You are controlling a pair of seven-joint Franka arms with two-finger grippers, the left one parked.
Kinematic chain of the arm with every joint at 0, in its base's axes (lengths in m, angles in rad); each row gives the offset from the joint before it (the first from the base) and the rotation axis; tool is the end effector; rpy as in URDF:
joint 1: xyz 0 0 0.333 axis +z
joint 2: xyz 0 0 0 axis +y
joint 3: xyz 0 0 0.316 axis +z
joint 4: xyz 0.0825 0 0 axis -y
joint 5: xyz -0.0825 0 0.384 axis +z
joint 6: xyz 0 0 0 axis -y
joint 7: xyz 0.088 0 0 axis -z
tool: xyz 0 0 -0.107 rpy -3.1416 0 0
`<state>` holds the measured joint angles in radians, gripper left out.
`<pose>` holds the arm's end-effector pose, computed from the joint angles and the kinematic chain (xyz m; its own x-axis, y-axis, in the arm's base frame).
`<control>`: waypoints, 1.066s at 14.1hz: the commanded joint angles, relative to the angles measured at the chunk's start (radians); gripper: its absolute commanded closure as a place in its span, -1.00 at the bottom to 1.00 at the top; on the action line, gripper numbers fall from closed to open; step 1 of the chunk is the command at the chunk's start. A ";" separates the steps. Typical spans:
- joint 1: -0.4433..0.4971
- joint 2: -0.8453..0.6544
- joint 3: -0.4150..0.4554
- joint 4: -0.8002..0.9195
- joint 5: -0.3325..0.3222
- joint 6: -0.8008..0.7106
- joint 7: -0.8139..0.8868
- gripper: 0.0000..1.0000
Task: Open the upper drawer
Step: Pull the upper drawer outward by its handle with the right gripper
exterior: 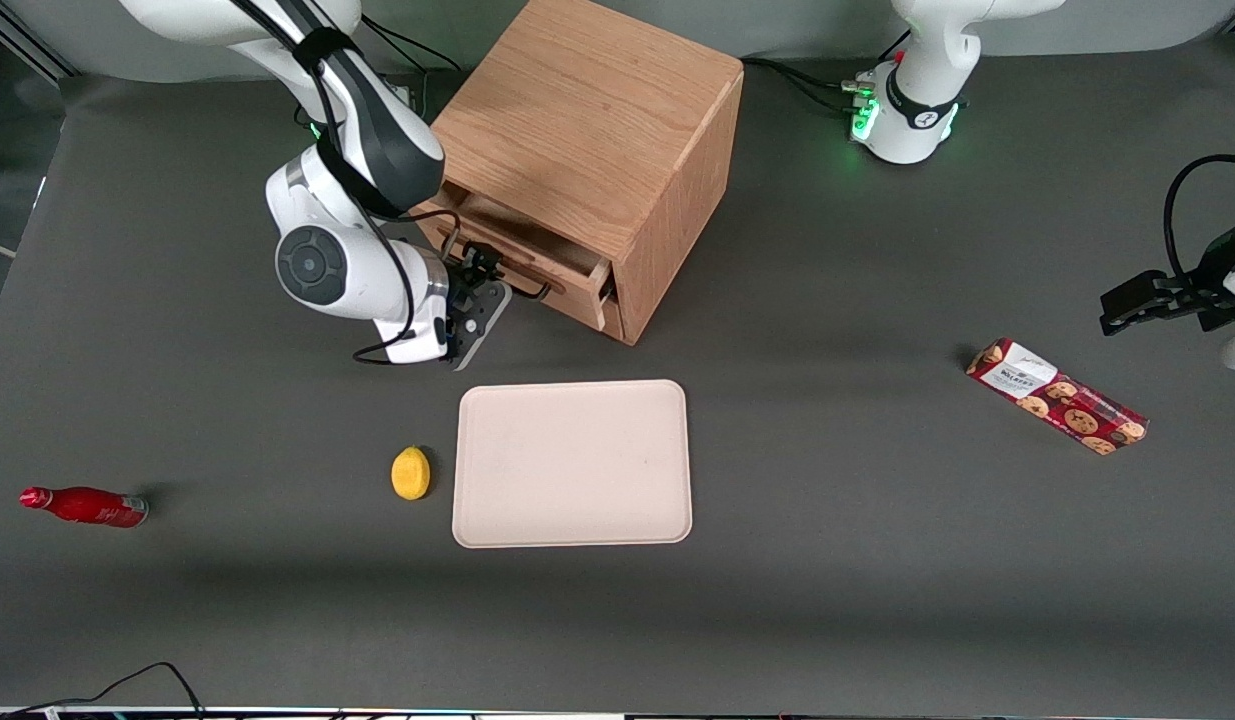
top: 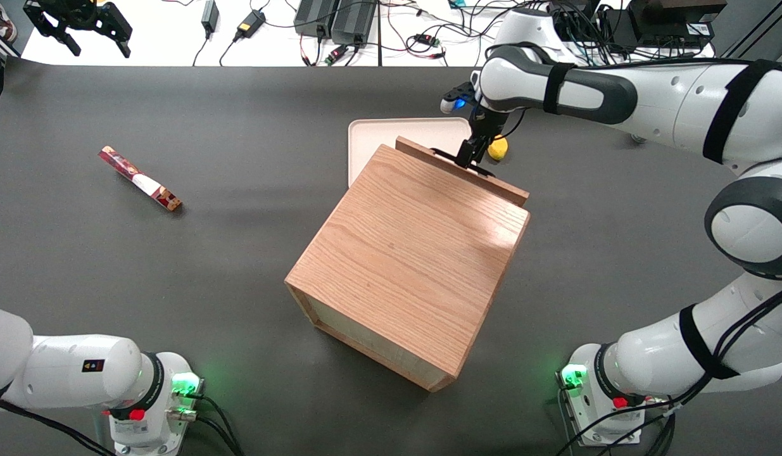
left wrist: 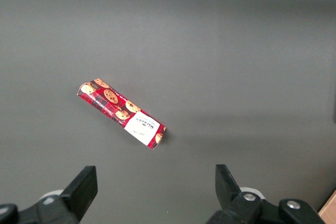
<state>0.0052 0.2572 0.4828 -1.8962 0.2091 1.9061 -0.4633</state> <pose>0.5159 0.2770 0.3694 0.6401 0.7645 -0.0756 0.6965 -0.6191 -0.3628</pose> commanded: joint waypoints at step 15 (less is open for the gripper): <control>-0.113 0.218 -0.010 0.285 -0.175 -0.088 0.008 -1.00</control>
<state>-0.0984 0.4100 0.4709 -1.7031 0.0788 1.8714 -0.4634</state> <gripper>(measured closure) 0.000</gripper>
